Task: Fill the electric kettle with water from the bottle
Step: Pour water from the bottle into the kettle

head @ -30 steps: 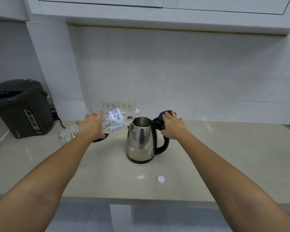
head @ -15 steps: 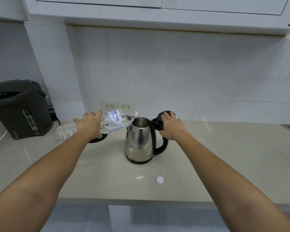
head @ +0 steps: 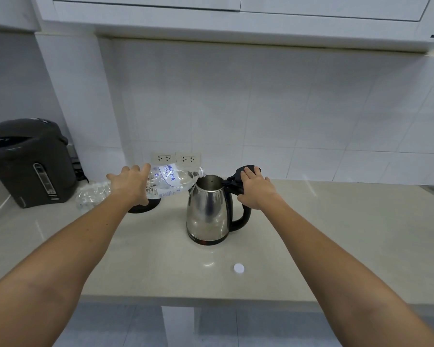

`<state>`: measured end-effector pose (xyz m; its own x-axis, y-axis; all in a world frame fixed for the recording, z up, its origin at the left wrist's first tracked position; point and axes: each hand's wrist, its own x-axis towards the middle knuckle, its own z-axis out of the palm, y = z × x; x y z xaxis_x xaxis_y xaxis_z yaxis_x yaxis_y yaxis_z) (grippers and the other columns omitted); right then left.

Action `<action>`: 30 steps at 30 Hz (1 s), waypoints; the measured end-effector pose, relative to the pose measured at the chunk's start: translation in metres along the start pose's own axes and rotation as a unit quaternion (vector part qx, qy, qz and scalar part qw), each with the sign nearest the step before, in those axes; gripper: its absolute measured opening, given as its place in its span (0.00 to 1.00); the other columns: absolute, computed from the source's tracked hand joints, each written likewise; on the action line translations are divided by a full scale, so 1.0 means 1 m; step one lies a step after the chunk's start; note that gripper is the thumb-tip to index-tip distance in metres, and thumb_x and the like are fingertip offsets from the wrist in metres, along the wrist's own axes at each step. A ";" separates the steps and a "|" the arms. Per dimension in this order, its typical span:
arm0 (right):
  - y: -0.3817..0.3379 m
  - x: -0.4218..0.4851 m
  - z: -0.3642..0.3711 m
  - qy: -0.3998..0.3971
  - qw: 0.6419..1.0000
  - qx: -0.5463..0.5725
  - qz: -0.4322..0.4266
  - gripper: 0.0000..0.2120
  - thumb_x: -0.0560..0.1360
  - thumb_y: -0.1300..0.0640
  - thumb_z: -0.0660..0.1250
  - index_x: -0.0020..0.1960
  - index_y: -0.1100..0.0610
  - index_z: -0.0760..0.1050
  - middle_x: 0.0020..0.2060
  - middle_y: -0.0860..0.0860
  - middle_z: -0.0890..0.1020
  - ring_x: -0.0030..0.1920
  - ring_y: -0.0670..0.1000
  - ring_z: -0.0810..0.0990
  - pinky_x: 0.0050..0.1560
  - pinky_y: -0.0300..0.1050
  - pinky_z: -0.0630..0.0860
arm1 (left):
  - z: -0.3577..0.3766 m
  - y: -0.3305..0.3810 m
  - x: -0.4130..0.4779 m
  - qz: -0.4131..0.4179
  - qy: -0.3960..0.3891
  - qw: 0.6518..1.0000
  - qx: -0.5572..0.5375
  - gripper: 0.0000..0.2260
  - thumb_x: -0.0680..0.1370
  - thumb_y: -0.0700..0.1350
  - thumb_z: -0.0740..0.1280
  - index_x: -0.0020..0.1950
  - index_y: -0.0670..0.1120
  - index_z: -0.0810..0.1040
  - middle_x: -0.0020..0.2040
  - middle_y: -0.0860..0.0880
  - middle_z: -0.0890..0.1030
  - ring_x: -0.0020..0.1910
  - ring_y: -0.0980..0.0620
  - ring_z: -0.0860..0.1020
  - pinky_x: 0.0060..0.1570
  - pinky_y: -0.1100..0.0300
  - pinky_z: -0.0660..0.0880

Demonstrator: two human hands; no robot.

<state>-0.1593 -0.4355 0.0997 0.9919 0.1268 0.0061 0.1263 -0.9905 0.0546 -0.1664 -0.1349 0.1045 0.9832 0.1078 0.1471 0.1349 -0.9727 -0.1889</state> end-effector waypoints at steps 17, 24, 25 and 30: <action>0.001 0.000 0.001 0.004 1.000 -0.003 -0.002 0.35 0.78 0.51 0.60 0.78 0.60 0.48 0.79 0.53 0.50 0.78 0.58 0.44 0.74 0.57 0.57 | -0.006 -0.002 -0.002 -0.010 -0.005 1.000 0.001 0.34 0.64 0.49 0.75 0.65 0.49 0.62 0.55 0.48 0.73 0.56 0.45 0.72 0.52 0.45 0.73; 0.000 0.000 0.000 0.006 1.000 -0.004 -0.003 0.35 0.78 0.50 0.59 0.78 0.61 0.49 0.78 0.53 0.51 0.78 0.58 0.45 0.73 0.57 0.59 | -0.009 -0.004 -0.003 -0.006 -0.009 1.000 0.010 0.35 0.64 0.49 0.75 0.65 0.49 0.62 0.56 0.47 0.74 0.57 0.45 0.72 0.55 0.42 0.73; 0.000 0.000 0.000 0.006 1.000 -0.004 -0.002 0.35 0.78 0.50 0.59 0.78 0.61 0.49 0.78 0.53 0.51 0.78 0.58 0.45 0.73 0.57 0.59 | -0.009 -0.003 -0.003 -0.007 -0.008 1.000 0.009 0.34 0.64 0.49 0.75 0.65 0.49 0.62 0.56 0.47 0.74 0.57 0.45 0.72 0.54 0.42 0.73; 0.000 -0.001 0.000 0.003 1.000 -0.004 -0.001 0.35 0.78 0.51 0.59 0.78 0.60 0.48 0.79 0.53 0.50 0.78 0.57 0.44 0.73 0.57 0.59 | -0.011 -0.004 -0.004 -0.008 -0.008 1.000 0.009 0.34 0.64 0.49 0.75 0.65 0.49 0.63 0.55 0.48 0.74 0.56 0.45 0.72 0.52 0.43 0.72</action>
<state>-0.1602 -0.4356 0.1001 0.9916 0.1291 0.0124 0.1281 -0.9898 0.0624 -0.1726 -0.1340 0.1152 0.9829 0.1264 0.1341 0.1523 -0.9669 -0.2048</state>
